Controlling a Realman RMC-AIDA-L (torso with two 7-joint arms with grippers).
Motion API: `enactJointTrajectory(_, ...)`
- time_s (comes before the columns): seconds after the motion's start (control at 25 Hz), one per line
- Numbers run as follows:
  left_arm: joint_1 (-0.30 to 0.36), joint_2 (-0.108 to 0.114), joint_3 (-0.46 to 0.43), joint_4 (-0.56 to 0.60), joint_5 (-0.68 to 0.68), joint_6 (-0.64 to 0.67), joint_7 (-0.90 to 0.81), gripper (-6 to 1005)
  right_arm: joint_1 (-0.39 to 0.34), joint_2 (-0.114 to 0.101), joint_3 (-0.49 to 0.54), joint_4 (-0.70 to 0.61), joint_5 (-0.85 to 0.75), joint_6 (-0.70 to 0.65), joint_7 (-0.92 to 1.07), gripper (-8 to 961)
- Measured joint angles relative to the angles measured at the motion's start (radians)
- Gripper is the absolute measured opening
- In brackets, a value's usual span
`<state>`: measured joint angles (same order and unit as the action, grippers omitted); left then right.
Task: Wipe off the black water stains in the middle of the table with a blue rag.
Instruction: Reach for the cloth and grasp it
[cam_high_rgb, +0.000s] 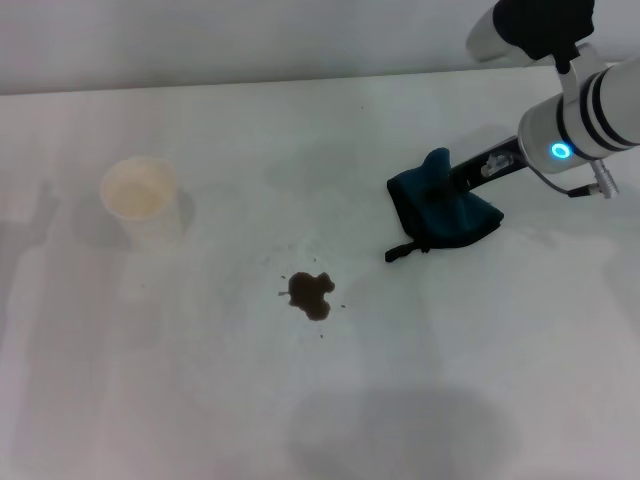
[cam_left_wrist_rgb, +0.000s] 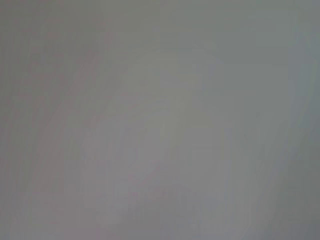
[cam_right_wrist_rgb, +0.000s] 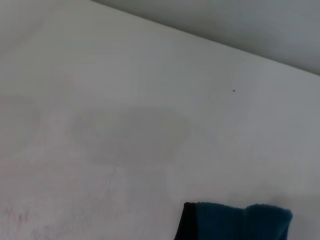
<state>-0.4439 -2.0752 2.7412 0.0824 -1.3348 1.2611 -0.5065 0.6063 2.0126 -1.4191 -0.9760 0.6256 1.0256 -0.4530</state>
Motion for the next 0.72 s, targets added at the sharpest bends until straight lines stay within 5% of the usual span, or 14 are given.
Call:
enactJointTrajectory(0.24, -0.023, 0.002, 0.0, 0.0, -0.002, 0.003, -0.042, 874, 0.015, 0.001, -0.001, 0.033, -0.001, -0.01, -0.002, 835)
enactJointTrajectory(0.72, -0.044, 0.004, 0.0, -0.007, -0.004, 0.003, -0.075, 875, 0.055, 0.002, -0.033, 0.091, -0.002, -0.03, -0.003, 625)
